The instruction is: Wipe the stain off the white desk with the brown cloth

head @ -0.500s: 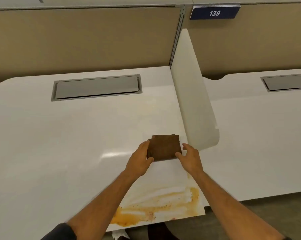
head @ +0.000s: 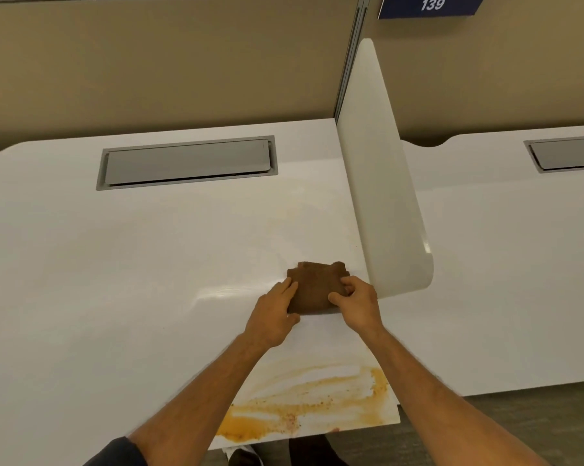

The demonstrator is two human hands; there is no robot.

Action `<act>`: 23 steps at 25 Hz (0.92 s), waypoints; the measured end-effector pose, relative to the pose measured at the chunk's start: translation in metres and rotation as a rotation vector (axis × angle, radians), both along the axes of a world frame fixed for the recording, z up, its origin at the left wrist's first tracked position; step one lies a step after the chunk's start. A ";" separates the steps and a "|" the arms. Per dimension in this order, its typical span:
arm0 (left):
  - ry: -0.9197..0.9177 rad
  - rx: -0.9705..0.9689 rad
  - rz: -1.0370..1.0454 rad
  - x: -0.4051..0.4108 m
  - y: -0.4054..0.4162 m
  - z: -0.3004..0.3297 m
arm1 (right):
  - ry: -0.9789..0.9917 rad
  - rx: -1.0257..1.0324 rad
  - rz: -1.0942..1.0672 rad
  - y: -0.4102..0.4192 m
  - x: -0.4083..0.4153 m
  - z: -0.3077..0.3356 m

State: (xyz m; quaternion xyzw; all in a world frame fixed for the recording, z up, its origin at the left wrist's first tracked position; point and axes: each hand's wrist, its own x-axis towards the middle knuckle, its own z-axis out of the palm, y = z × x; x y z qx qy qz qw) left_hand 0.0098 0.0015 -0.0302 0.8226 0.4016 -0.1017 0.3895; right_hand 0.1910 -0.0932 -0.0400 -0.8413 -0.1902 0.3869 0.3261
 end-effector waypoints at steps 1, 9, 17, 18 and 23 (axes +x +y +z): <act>-0.022 0.011 0.019 -0.004 0.002 0.006 | -0.006 0.038 0.027 0.003 -0.004 0.008; -0.306 0.148 -0.055 -0.052 0.028 0.093 | -0.196 0.237 0.453 0.009 -0.071 0.118; -0.551 -0.085 -0.051 -0.159 0.017 0.144 | -0.123 0.346 0.339 -0.029 -0.182 0.161; -0.566 -0.096 -0.040 -0.169 0.015 0.148 | -0.100 0.317 0.335 -0.035 -0.193 0.160; -0.563 -0.035 -0.074 -0.221 0.004 0.159 | 0.042 0.081 0.382 -0.073 -0.262 0.134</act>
